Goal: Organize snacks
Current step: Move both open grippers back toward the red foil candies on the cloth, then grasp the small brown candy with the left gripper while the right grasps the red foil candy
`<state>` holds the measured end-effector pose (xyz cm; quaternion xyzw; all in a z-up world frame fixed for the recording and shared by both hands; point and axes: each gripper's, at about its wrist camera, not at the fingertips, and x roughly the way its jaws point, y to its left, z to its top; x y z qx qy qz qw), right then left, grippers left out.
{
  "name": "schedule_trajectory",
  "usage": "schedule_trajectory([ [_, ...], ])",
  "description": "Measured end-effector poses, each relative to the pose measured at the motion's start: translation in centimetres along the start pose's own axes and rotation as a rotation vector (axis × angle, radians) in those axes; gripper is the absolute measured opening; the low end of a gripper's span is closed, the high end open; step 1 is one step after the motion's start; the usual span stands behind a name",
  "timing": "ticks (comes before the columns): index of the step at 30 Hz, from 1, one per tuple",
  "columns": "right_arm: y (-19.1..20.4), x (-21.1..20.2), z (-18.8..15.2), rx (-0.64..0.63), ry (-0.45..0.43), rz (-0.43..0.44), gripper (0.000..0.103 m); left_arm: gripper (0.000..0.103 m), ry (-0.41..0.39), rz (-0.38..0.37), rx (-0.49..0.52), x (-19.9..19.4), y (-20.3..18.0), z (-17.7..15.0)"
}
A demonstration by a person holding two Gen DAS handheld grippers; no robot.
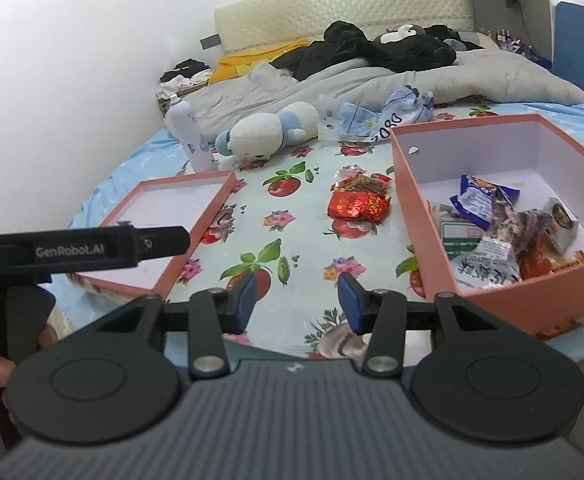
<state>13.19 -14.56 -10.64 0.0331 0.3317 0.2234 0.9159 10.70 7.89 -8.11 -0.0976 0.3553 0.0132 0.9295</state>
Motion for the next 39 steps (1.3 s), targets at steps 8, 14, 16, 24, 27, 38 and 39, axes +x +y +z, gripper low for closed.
schedule_trajectory([
  [8, 0.8, 4.4, 1.0, -0.005, 0.03, 0.025, 0.08, 0.103, 0.085, -0.009, -0.021, 5.2, 2.7, 2.4],
  [14, 1.8, 8.6, 1.5, -0.032, 0.045, 0.024, 0.088, 0.102, 0.092, -0.042, -0.045, 9.6, 4.7, 5.4],
  [16, 1.9, 10.1, 1.7, -0.036, 0.039, 0.02, 0.088, 0.102, 0.095, -0.053, -0.052, 11.4, 5.3, 6.7],
  [24, 0.6, 18.1, 3.2, -0.044, 0.034, -0.104, 0.087, 0.096, 0.16, -0.173, -0.085, 20.7, 6.5, 10.8],
  [27, -0.7, 20.9, 3.7, -0.008, 0.017, -0.176, 0.087, 0.09, 0.19, -0.224, -0.071, 24.7, 6.2, 12.2],
  [38, -3.0, 28.5, 4.0, 0.005, -0.002, -0.382, 0.083, 0.073, 0.324, -0.374, 0.023, 37.7, 3.4, 14.9],
  [39, -2.9, 28.9, 4.0, 0.006, -0.002, -0.417, 0.074, 0.071, 0.338, -0.378, 0.034, 38.7, 3.1, 14.9],
])
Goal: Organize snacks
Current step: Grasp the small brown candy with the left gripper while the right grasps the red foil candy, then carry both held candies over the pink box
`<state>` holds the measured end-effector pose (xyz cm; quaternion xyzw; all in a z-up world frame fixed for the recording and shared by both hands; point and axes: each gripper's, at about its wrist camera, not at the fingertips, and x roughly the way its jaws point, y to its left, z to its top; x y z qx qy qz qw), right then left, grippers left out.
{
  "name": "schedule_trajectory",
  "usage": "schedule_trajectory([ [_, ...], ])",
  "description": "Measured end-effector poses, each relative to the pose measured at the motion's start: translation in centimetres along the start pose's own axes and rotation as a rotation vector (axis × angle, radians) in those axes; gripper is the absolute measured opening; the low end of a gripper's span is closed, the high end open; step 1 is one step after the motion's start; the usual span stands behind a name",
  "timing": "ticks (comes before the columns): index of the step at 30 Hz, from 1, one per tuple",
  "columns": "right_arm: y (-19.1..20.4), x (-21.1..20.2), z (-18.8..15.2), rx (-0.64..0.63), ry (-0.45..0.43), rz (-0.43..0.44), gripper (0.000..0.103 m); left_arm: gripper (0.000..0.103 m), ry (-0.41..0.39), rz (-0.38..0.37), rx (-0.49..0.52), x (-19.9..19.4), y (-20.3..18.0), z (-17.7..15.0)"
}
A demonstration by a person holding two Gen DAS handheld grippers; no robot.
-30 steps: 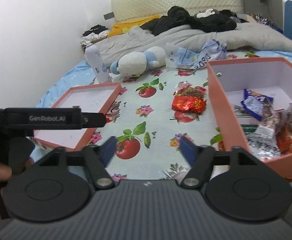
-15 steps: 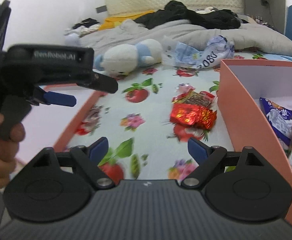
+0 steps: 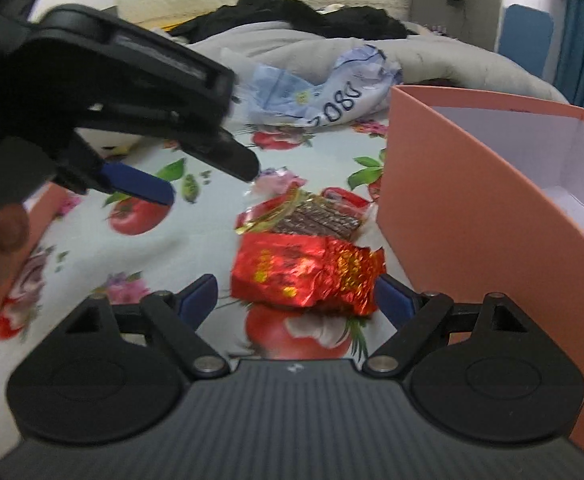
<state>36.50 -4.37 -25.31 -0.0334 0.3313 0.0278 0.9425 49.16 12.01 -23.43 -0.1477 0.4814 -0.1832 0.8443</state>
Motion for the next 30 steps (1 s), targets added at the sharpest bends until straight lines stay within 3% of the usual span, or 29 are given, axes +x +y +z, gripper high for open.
schedule_trajectory([
  [2, 0.2, 0.7, 0.1, 0.024, 0.014, -0.027, 0.067, 0.069, 0.023, -0.008, 0.02, 1.5, -0.1, 0.5],
  [5, 0.2, 1.1, 0.3, 0.042, -0.025, -0.094, 0.066, 0.062, 0.047, -0.017, 0.055, 3.1, -0.4, 1.0],
  [10, 0.2, 2.1, 0.4, 0.038, -0.017, -0.107, 0.066, 0.03, 0.081, -0.01, 0.097, 4.3, -0.9, 0.4],
  [11, 0.1, 2.3, 0.3, 0.039, -0.006, -0.101, 0.066, 0.018, 0.089, -0.003, 0.105, 4.4, -1.0, 0.3],
  [15, -0.7, 2.4, 0.1, 0.06, 0.014, -0.079, 0.054, 0.005, 0.083, 0.006, 0.073, 4.1, -0.4, -0.2],
  [17, -0.9, 2.4, 0.2, 0.058, 0.022, -0.082, 0.041, 0.005, 0.077, 0.01, 0.063, 3.7, -0.3, -0.6],
  [20, -0.9, 1.9, 0.4, 0.045, 0.025, -0.067, 0.034, 0.005, 0.055, 0.019, 0.055, 2.6, -0.6, -1.3],
  [21, -0.9, 1.8, 0.5, 0.046, 0.027, -0.056, 0.027, 0.005, 0.046, 0.022, 0.051, 2.2, -0.8, -1.5],
  [30, -1.5, -2.5, 0.6, 0.03, 0.03, 0.006, 0.026, 0.003, -0.044, 0.079, -0.011, -3.6, -3.3, -4.8],
])
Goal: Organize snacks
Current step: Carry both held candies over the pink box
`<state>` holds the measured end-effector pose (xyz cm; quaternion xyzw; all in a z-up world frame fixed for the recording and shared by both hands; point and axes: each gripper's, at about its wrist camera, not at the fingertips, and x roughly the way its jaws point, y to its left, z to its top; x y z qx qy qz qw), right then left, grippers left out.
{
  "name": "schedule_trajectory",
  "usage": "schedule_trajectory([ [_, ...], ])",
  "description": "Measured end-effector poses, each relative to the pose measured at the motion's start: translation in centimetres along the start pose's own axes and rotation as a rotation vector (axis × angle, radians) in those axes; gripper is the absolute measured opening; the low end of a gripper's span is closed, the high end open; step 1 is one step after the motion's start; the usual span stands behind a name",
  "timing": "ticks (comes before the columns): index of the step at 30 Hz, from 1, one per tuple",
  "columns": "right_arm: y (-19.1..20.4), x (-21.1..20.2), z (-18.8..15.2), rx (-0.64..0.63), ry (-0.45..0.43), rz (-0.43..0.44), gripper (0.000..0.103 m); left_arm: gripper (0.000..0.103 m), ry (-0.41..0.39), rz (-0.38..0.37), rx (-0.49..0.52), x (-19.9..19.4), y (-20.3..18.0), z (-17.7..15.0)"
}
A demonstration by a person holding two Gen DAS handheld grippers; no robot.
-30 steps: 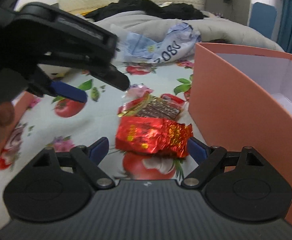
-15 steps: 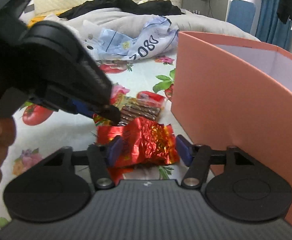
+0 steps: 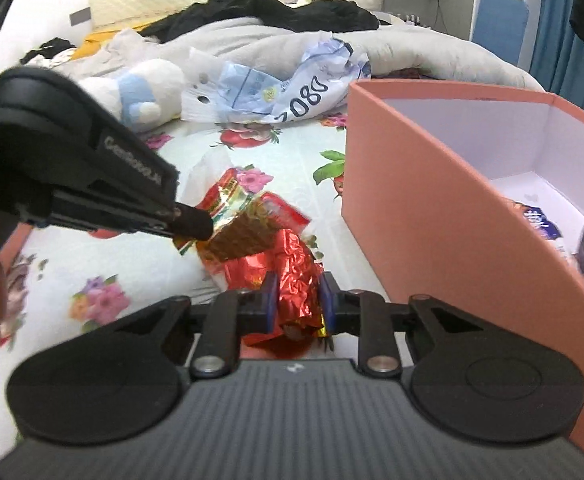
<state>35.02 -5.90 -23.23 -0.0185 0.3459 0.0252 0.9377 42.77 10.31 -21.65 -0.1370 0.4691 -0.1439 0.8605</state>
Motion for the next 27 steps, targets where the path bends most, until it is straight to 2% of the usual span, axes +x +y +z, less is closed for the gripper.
schedule_trajectory([
  [8, -1.6, -5.5, -0.4, -0.007, 0.019, 0.089, 0.026, 0.003, -0.067, 0.06, -0.06, -6.4, -3.2, -4.2],
  [12, -2.9, -8.6, -0.9, 0.004, 0.019, 0.142, 0.026, 0.003, -0.103, 0.056, -0.083, -9.4, -4.8, -6.8],
  [19, -5.6, -14.4, -2.2, 0.009, -0.002, 0.171, 0.026, 0.003, -0.155, 0.083, -0.125, -14.4, -8.1, -11.1],
  [27, -8.3, -20.9, -2.4, 0.03, -0.072, 0.199, 0.026, 0.003, -0.212, 0.091, -0.064, -19.5, -13.2, -13.8],
])
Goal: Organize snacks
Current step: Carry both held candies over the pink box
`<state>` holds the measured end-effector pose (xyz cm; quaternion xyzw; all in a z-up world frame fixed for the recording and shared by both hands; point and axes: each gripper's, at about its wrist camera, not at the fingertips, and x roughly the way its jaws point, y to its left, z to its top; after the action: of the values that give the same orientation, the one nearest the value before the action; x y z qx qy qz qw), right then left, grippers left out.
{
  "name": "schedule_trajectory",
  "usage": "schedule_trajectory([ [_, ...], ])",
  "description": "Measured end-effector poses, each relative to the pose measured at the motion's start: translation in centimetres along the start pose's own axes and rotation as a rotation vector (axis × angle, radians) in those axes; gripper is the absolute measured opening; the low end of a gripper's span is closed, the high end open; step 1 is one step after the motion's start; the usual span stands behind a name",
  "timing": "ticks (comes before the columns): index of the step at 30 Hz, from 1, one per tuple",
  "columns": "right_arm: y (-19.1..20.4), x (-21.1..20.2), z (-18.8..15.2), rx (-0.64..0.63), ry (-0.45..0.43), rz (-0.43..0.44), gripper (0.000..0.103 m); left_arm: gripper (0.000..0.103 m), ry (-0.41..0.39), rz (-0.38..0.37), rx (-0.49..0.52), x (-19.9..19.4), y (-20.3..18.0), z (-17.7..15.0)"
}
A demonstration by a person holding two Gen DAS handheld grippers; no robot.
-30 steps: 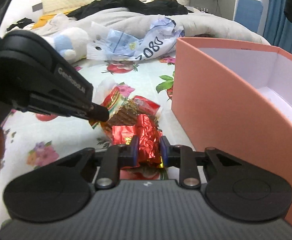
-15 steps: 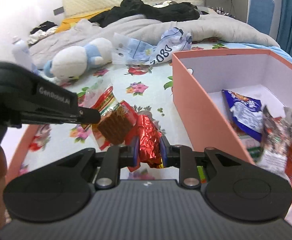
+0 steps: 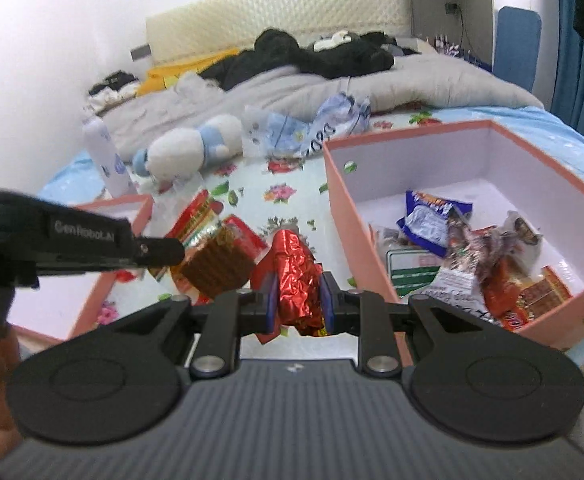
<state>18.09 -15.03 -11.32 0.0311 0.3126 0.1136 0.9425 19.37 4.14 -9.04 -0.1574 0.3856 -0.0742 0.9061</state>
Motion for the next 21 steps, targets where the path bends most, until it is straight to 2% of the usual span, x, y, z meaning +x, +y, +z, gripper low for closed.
schedule_trajectory([
  [6, -1.5, -4.9, 0.5, -0.014, -0.072, -0.02, 0.026, 0.003, -0.03, -0.022, 0.05, -3.2, -3.7, -1.0],
  [12, -4.6, -9.7, 0.5, 0.004, -0.092, -0.072, 0.026, 0.003, -0.036, -0.074, 0.081, -5.2, -7.3, -2.5],
  [21, -8.0, -12.3, 0.1, 0.077, -0.084, -0.123, 0.026, 0.003, -0.013, -0.143, 0.105, -5.8, -11.2, -3.3],
])
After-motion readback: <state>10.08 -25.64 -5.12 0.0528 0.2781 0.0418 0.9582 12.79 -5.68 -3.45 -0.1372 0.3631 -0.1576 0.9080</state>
